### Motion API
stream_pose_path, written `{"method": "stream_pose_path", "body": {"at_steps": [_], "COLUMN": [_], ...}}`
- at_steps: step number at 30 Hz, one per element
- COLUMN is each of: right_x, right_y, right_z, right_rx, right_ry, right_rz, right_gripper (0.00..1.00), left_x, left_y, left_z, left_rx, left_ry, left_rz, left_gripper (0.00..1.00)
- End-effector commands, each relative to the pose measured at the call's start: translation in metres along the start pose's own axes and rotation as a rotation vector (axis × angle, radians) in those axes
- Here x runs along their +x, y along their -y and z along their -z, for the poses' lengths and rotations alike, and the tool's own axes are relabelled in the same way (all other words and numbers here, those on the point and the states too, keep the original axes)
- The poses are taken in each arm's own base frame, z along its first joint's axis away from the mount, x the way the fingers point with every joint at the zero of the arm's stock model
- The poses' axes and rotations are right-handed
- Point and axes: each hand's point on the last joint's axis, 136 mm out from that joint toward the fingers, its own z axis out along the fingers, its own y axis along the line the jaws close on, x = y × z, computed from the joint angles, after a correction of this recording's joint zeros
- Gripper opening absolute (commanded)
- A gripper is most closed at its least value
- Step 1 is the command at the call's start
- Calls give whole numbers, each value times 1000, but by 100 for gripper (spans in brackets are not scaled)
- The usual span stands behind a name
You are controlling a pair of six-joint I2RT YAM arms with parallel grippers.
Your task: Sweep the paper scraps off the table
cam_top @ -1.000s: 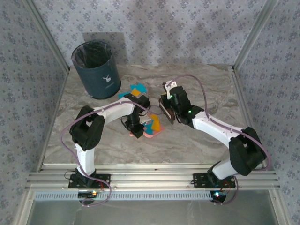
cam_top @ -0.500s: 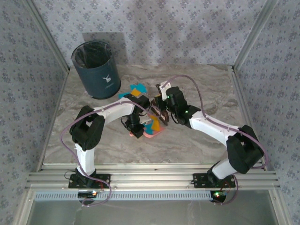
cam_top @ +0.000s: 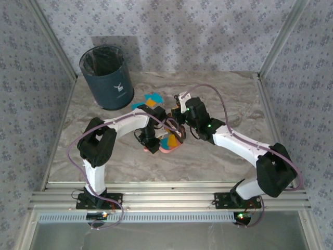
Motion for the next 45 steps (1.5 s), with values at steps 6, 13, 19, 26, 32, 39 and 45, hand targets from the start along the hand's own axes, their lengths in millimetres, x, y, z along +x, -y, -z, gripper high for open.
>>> {"method": "stream_pose_path", "body": {"at_steps": [6, 13, 19, 26, 32, 39, 45], "right_x": [-26, -21, -10, 1, 7, 15, 14], "right_y": [24, 62, 93, 109, 103, 101, 100], "right_z": [31, 63, 90, 111, 118, 122, 122], "right_rx": [149, 311, 401, 420, 368, 350, 333], "right_ry": [113, 147, 150, 150, 143, 122, 127], "right_rz": [-42, -105, -131, -146, -131, -123, -134], "right_gripper": [0, 0, 0, 0, 0, 0, 0], "left_x": [-2, -7, -15, -24, -32, -33, -38], "left_y": [3, -2, -7, -13, -18, -33, -51], "left_z": [17, 29, 48, 84, 132, 182, 220], "left_rx": [-21, -65, -116, -177, -197, -158, -132], "left_ry": [76, 168, 277, 408, 564, 681, 758], "left_rz": [-14, -3, 6, 17, 41, 119, 210], "left_gripper": [0, 0, 0, 0, 0, 0, 0]}}
